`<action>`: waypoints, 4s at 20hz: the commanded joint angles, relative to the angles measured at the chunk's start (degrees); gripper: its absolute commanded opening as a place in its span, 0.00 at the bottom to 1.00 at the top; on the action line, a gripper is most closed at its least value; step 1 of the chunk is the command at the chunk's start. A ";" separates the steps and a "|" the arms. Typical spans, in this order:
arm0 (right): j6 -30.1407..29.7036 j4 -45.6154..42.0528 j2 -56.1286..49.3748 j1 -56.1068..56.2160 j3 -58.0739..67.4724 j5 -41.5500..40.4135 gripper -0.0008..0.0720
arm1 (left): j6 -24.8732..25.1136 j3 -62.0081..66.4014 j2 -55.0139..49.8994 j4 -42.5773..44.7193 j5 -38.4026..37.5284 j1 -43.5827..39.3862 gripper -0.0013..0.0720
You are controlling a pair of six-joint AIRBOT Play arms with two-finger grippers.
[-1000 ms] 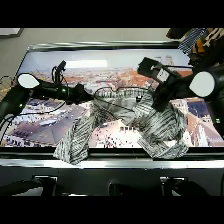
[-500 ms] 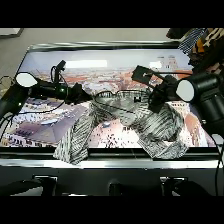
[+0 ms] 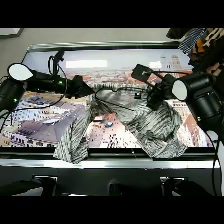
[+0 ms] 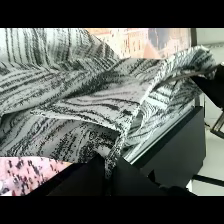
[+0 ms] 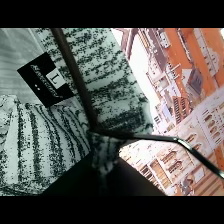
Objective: Fold the clothes and pants, and hang the long-sleeved shirts on hangers.
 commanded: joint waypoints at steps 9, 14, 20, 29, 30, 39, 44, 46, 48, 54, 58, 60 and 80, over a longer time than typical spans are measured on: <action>5.84 -5.86 3.65 0.02 0.04 0.87 0.04 | -5.14 0.61 -1.29 10.51 -4.68 -1.09 0.04; 6.34 -3.02 3.17 0.04 0.00 1.90 0.04 | -4.31 0.68 -1.22 0.94 1.18 -2.58 0.04; 8.87 -2.27 -0.68 0.04 0.00 0.83 0.04 | -5.40 9.46 -1.20 0.85 1.60 -4.66 0.04; 13.66 -0.31 -1.16 0.02 0.13 0.13 0.04 | -11.85 8.22 -1.27 19.34 -1.99 -20.65 0.04; 13.86 -0.31 -0.87 0.02 0.17 0.09 0.04 | -12.44 5.25 -1.27 19.85 -1.11 -23.15 0.04; 15.52 1.38 3.82 0.02 0.15 2.34 0.04 | -7.87 -6.45 -2.71 18.36 13.77 -33.27 0.04; 10.62 7.87 3.98 0.02 0.15 3.54 0.04 | -4.66 -5.64 -0.55 17.77 10.86 -27.39 0.71; 5.88 7.78 3.98 0.02 0.15 3.61 0.04 | 0.98 -3.10 1.49 17.22 5.44 -22.95 0.78; -0.76 7.89 3.98 0.02 0.15 3.58 0.04 | 8.04 0.02 4.00 17.25 -0.52 -17.73 0.78; -25.22 21.73 3.02 -0.15 0.11 2.12 0.04 | 31.85 2.40 7.89 18.21 -9.44 -6.34 0.78; -34.56 27.23 2.36 -0.15 0.11 3.48 0.04 | 51.65 -0.79 7.65 20.55 -9.20 -2.97 0.78; -34.58 27.91 1.81 -0.15 0.11 3.63 0.04 | 59.21 -4.20 7.63 16.65 -8.33 -0.98 0.78; -25.55 30.34 5.46 -7.76 0.17 3.30 0.70 | 70.16 -10.21 6.43 8.72 -5.84 -3.93 0.04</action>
